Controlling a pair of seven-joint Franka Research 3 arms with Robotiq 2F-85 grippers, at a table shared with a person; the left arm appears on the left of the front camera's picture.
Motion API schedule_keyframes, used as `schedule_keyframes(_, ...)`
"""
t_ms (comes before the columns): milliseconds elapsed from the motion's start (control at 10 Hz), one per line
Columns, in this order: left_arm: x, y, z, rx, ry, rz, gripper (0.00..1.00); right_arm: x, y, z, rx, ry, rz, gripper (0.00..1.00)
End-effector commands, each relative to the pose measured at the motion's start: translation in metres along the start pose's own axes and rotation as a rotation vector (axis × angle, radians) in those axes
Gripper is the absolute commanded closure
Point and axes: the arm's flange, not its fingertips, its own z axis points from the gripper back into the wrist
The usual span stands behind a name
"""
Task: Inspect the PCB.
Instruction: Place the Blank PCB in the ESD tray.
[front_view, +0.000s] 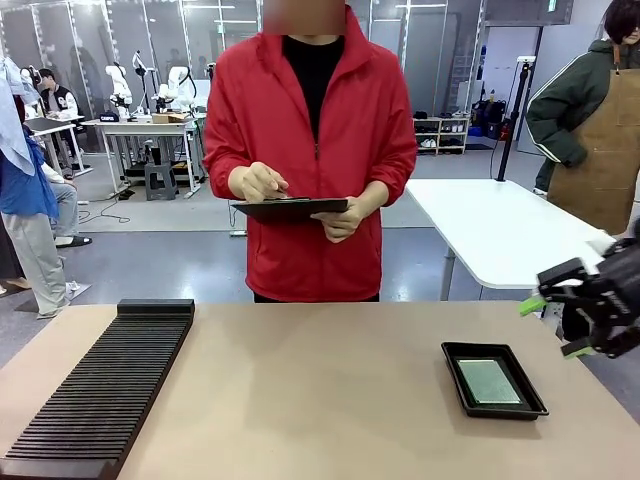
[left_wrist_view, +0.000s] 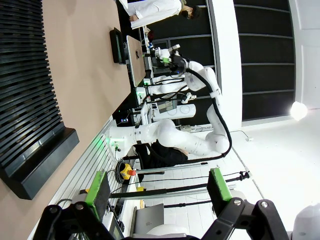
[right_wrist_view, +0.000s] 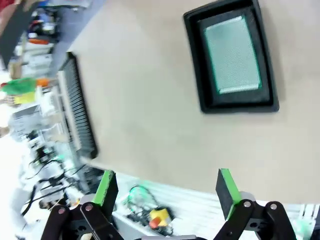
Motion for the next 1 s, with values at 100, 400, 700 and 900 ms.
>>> schedule_keyframes(100,0.001,-0.001,0.001,0.014,-0.001,0.005,0.00,-0.024,-0.028,0.053,0.262,0.099,-0.050,0.00)
schedule_keyframes(400,0.001,-0.001,0.001,0.014,-0.001,0.005,0.00,-0.054,-0.073,0.080,0.500,0.178,-0.057,0.00)
schedule_keyframes(700,0.001,-0.001,0.001,0.014,-0.001,0.005,0.00,-0.075,-0.116,0.094,0.727,0.208,-0.045,0.00)
schedule_keyframes(900,0.001,-0.001,0.001,0.014,-0.001,0.005,0.00,-0.079,-0.116,0.090,0.726,0.196,-0.044,0.00)
